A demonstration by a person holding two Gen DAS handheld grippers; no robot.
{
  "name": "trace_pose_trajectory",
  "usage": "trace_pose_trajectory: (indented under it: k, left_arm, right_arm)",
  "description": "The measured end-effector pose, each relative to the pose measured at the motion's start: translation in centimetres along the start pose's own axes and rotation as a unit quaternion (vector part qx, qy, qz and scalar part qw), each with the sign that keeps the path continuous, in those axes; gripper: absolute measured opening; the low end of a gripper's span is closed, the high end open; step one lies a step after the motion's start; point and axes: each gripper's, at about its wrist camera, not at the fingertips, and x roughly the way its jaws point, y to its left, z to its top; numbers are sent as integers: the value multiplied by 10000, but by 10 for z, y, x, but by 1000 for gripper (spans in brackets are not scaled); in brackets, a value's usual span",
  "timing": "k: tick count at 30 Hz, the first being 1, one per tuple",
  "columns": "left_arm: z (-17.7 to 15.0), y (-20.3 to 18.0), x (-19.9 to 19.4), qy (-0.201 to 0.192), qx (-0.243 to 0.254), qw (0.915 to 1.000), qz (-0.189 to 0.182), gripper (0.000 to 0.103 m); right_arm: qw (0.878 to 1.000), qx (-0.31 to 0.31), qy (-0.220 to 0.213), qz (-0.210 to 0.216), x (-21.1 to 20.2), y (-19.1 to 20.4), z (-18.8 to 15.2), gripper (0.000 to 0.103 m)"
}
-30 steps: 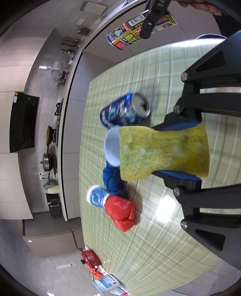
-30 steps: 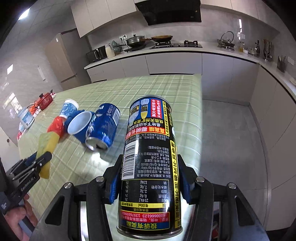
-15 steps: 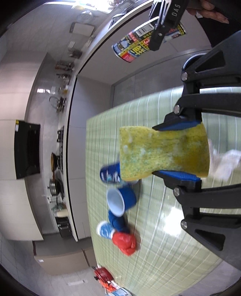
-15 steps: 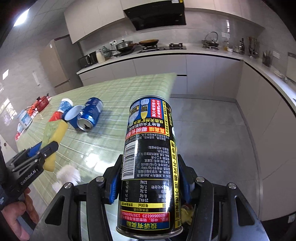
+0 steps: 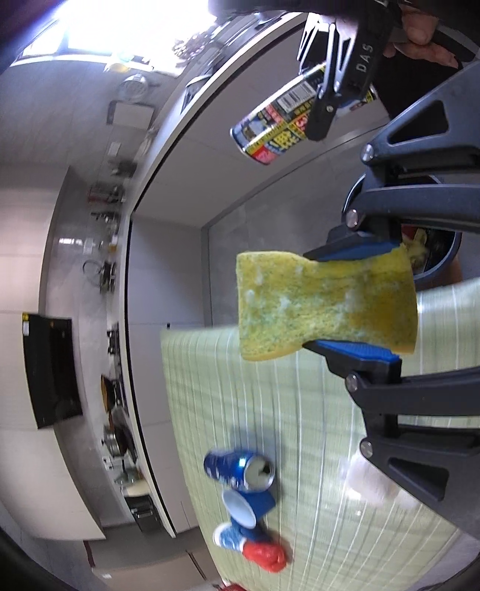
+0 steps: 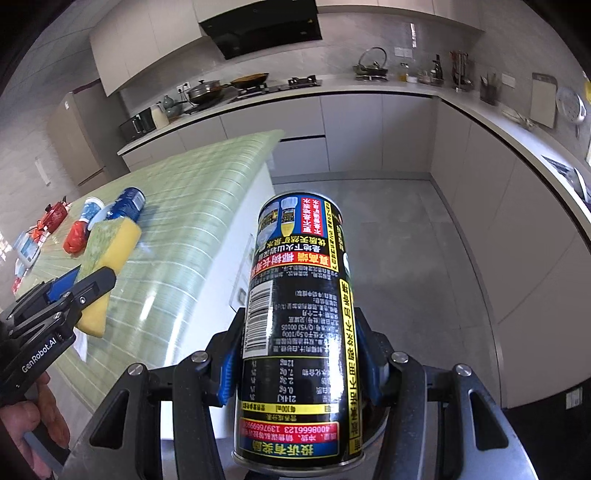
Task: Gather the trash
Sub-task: 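Carry the yellow sponge and black spray can with both tools over the bin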
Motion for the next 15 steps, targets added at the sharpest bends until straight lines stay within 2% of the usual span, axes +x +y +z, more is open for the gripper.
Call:
trace_pose_trajectory:
  k: [7, 15]
  left_arm:
    - [-16, -43, 14, 265, 76, 9994, -196, 39]
    - [-45, -72, 34, 624, 106, 9978, -175, 39]
  right_arm:
    - [9996, -94, 278, -22, 6, -31, -28, 55]
    - [9978, -208, 627, 49, 31, -51, -56, 55]
